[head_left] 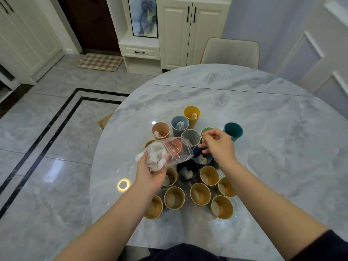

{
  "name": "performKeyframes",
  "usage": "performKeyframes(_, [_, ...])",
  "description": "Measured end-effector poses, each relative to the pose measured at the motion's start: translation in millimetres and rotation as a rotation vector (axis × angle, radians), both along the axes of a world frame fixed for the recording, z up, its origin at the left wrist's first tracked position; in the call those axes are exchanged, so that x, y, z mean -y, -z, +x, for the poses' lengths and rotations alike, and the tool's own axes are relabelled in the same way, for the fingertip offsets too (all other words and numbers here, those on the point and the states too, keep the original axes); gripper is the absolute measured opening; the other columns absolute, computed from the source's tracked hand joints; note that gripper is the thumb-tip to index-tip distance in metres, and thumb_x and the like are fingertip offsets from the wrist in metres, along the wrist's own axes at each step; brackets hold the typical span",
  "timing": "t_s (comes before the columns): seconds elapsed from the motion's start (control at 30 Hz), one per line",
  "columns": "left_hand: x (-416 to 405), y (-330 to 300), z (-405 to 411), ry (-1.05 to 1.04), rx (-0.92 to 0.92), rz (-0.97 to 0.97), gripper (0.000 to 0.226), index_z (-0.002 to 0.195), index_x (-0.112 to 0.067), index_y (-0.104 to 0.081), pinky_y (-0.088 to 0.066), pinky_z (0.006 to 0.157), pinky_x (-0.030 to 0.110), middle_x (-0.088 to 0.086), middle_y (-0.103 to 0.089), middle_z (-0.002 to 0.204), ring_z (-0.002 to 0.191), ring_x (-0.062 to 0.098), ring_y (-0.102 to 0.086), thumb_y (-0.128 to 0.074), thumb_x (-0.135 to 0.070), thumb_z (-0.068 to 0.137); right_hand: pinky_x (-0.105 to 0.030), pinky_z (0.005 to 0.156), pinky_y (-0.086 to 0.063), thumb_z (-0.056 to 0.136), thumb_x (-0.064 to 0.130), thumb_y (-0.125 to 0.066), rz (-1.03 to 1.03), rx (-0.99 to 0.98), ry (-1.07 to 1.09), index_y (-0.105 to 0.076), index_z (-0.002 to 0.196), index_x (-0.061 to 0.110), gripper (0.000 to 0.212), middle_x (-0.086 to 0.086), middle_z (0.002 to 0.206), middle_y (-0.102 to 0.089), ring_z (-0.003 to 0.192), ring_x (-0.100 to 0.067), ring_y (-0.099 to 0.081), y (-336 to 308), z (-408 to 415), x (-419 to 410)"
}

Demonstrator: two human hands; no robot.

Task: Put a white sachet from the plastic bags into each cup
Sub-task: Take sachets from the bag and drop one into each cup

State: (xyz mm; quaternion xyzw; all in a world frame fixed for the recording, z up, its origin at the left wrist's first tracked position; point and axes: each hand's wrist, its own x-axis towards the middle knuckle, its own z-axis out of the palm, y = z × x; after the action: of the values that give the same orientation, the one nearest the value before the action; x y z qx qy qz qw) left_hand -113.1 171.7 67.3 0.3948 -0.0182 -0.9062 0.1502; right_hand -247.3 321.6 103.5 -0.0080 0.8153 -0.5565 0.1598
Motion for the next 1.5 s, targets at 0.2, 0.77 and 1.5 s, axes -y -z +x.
performKeyframes(0.2, [0, -2, -9, 0.055, -0.026, -0.063, 0.044, 0.14, -0.009, -0.056, -0.065, 0.07, 0.039, 0.016, -0.069, 0.13, 0.107, 0.031, -0.073, -0.06, -0.027, 0.1, -0.024, 0.076, -0.061, 0.092, 0.013, -0.066, 0.218, -0.148, -0.663, -0.079, 0.1, 0.021, 0.017, 0.003, 0.088, -0.078, 0.078, -0.007, -0.074, -49, 9, 3])
performKeyframes(0.77, [-20, -18, -17, 0.21, -0.028, -0.164, 0.045, 0.142, -0.006, -0.05, -0.06, 0.091, 0.05, 0.026, -0.067, 0.128, 0.11, 0.036, -0.07, -0.061, -0.01, 0.098, -0.028, 0.087, -0.059, 0.08, 0.041, -0.079, 0.237, -0.311, -0.522, -0.05, 0.144, 0.032, 0.071, 0.013, 0.114, -0.071, 0.087, -0.006, -0.07, -41, 36, 8])
performKeyframes(1.5, [-41, -15, -50, 0.2, 0.039, 0.009, 0.039, 0.132, -0.011, -0.06, -0.064, 0.073, 0.04, 0.015, -0.075, 0.117, 0.1, 0.032, -0.073, -0.063, -0.026, 0.097, -0.034, 0.081, -0.059, 0.096, 0.001, -0.047, -0.511, 0.407, 0.42, -0.065, 0.103, 0.0, 0.019, -0.018, 0.106, -0.063, 0.101, -0.029, -0.066, -28, -34, -77])
